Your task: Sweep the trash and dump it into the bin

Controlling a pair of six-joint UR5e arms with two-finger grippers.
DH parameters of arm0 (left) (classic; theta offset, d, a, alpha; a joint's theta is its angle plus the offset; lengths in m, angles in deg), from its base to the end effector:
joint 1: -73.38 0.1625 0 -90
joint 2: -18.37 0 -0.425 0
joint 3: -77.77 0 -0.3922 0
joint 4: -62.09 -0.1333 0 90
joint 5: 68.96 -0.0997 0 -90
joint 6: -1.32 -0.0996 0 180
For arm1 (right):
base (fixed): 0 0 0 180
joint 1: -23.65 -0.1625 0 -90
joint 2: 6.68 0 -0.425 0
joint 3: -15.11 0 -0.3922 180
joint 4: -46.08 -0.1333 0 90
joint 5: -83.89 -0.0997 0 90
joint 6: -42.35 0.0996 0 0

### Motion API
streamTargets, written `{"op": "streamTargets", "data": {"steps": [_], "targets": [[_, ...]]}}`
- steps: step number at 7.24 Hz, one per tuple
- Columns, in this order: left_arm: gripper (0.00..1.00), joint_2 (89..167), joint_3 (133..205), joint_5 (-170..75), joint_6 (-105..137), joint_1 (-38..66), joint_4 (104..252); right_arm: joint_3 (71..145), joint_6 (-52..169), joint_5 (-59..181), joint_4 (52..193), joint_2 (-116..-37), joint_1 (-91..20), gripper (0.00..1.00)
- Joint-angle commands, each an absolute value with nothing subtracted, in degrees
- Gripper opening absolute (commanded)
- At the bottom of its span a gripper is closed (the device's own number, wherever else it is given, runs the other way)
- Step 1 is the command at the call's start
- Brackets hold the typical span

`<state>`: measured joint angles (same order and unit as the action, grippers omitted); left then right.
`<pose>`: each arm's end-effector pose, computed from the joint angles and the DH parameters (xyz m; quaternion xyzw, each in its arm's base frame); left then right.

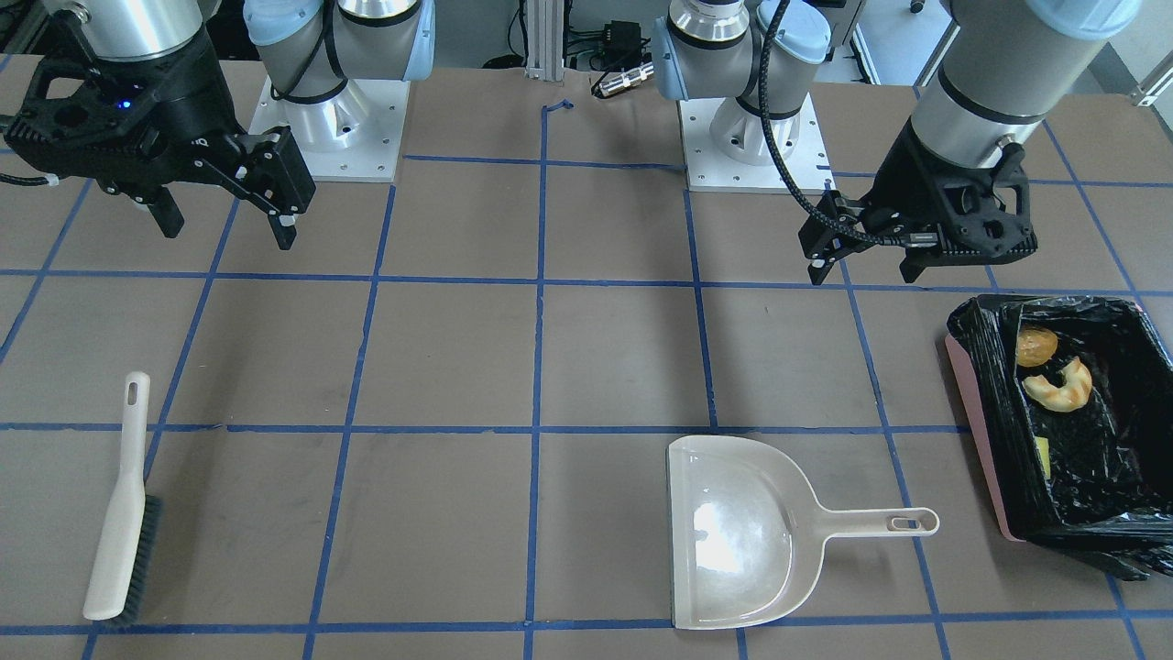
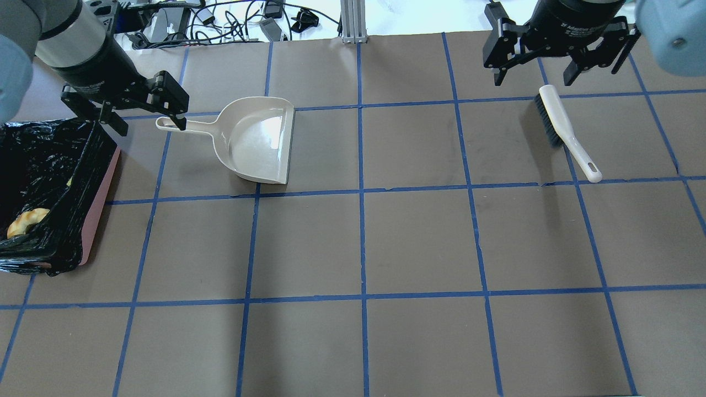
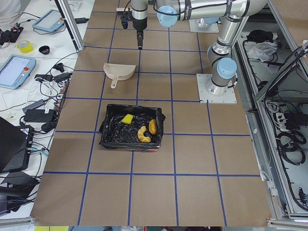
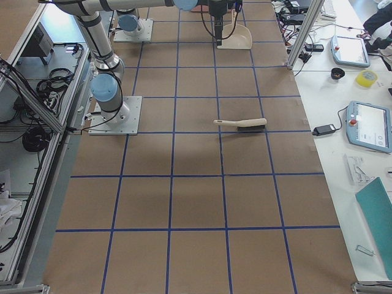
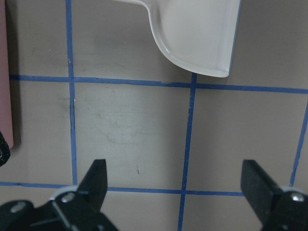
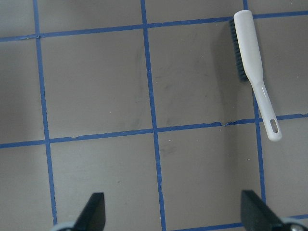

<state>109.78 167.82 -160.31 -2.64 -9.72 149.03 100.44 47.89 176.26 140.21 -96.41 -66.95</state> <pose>-0.0693 -0.5170 0.4806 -0.0258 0.9995 -0.0128 0.0130 0.1345 -0.5050 0.5340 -0.0445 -0.9960 0.0754 0.0166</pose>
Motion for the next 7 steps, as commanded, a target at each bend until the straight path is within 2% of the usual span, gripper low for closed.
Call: {"op": "streamTargets", "data": {"steps": [1, 7], "targets": [[1.00, 110.8, 165.1, -162.6, -2.0, -12.7, 150.5, 100.5, 47.9, 176.3, 140.2, -96.4, -67.0, 1.00], [1.00, 110.4, 165.8, -160.2, -0.9, -13.8, 149.8, 100.4, 47.8, 176.3, 140.2, -96.4, -66.9, 1.00]]}}
